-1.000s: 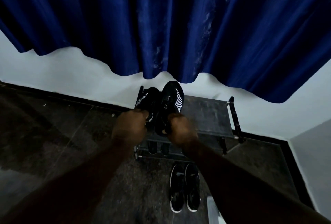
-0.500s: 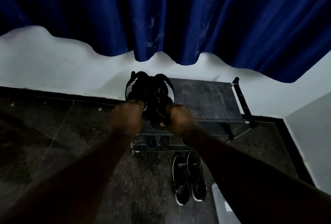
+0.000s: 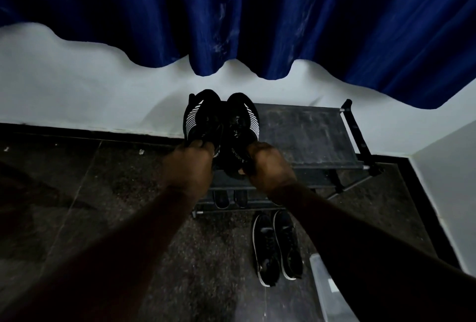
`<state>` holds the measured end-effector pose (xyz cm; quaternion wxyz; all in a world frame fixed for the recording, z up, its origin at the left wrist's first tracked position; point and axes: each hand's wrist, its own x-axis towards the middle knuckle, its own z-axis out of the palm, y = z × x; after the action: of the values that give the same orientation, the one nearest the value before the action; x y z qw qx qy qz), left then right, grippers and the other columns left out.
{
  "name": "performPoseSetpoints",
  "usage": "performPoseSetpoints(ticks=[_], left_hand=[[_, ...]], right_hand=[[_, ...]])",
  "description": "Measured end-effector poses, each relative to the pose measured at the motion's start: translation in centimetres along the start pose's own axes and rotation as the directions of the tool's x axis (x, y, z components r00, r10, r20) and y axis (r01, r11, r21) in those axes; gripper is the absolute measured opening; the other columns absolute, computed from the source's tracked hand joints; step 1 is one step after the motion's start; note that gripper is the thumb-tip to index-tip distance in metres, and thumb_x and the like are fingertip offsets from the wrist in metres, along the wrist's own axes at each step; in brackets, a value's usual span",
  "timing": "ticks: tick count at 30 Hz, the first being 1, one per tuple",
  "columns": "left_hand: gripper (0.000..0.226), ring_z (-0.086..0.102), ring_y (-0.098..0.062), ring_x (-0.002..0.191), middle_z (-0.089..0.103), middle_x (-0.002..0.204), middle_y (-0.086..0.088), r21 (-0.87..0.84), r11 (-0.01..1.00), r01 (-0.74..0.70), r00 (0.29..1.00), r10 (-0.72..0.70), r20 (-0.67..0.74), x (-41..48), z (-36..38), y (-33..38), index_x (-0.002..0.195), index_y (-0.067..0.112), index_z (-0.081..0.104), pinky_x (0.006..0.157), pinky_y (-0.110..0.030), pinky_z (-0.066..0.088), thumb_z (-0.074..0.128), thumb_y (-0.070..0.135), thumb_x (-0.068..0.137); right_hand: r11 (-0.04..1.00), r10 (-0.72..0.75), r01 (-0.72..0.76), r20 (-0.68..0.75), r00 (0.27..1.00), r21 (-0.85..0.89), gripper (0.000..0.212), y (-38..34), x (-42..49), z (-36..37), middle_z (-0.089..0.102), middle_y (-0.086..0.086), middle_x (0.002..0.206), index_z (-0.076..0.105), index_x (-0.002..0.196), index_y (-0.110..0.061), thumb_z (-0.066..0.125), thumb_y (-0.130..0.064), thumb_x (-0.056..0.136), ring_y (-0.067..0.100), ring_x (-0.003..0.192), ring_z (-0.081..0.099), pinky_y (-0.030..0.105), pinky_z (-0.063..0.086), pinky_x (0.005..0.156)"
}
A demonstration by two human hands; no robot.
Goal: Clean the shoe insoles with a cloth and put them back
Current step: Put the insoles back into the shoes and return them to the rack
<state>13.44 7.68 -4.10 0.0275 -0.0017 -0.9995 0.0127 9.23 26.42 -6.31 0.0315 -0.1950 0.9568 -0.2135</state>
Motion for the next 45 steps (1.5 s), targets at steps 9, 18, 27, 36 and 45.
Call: performPoseSetpoints(ticks=[9,18,27,36,45], left_hand=[[0.034,0.067,-0.036,0.099,0.068,0.112,-0.003,0.025,0.996,-0.091,0.996,0.091,-0.001,1.0,-0.7,0.2,0.116,0.022,0.066,0.071,-0.042,0.057,0.061,0.013,0.084],[0.043,0.062,-0.037,0.109,0.065,0.123,-0.006,0.002,0.999,-0.046,0.998,0.046,0.048,0.6,-1.2,0.2,0.126,0.022,0.063,0.081,-0.043,0.055,0.07,0.027,0.084],[0.039,0.067,-0.04,0.104,0.069,0.115,-0.009,0.034,0.999,-0.04,0.997,0.037,0.075,1.3,-2.2,0.3,0.131,0.023,0.061,0.08,-0.043,0.055,0.059,0.017,0.092],[0.034,0.064,-0.038,0.105,0.067,0.116,-0.008,-0.038,0.999,0.015,0.998,-0.013,0.065,1.2,-1.9,0.8,0.122,0.02,0.065,0.079,-0.042,0.055,0.064,0.027,0.088],[0.051,0.056,-0.041,0.109,0.07,0.112,-0.012,-0.09,0.996,0.027,0.993,-0.037,-0.115,2.5,-1.7,0.4,0.114,0.015,0.069,0.079,-0.043,0.048,0.048,0.057,0.095]], right_hand=[[0.996,0.083,-0.084,0.05,0.995,0.012,0.038,0.0,0.8,-0.6,0.072,0.019,0.109,0.071,0.107,-0.005,0.086,-0.021,0.076,0.039,0.1,0.069,0.039,0.054,0.079],[0.993,0.102,-0.101,0.015,0.995,-0.065,0.053,-0.1,-0.2,-0.6,0.068,0.017,0.124,0.064,0.124,-0.009,0.081,-0.028,0.077,0.042,0.107,0.062,0.046,0.055,0.088],[0.983,0.16,-0.156,0.028,0.987,-0.094,0.056,0.2,-0.1,-1.7,0.065,0.016,0.124,0.064,0.123,-0.005,0.083,-0.03,0.077,0.04,0.112,0.059,0.045,0.055,0.087],[0.968,0.192,-0.172,0.095,0.977,-0.181,0.063,-0.3,-0.3,-2.5,0.061,0.011,0.134,0.056,0.136,-0.014,0.077,-0.04,0.082,0.038,0.12,0.057,0.044,0.053,0.089],[0.982,0.185,-0.191,-0.23,0.955,-0.002,0.055,-0.9,0.3,-2.3,0.069,0.014,0.105,0.069,0.101,-0.013,0.051,-0.065,0.092,0.038,0.105,0.057,0.04,0.049,0.08]])
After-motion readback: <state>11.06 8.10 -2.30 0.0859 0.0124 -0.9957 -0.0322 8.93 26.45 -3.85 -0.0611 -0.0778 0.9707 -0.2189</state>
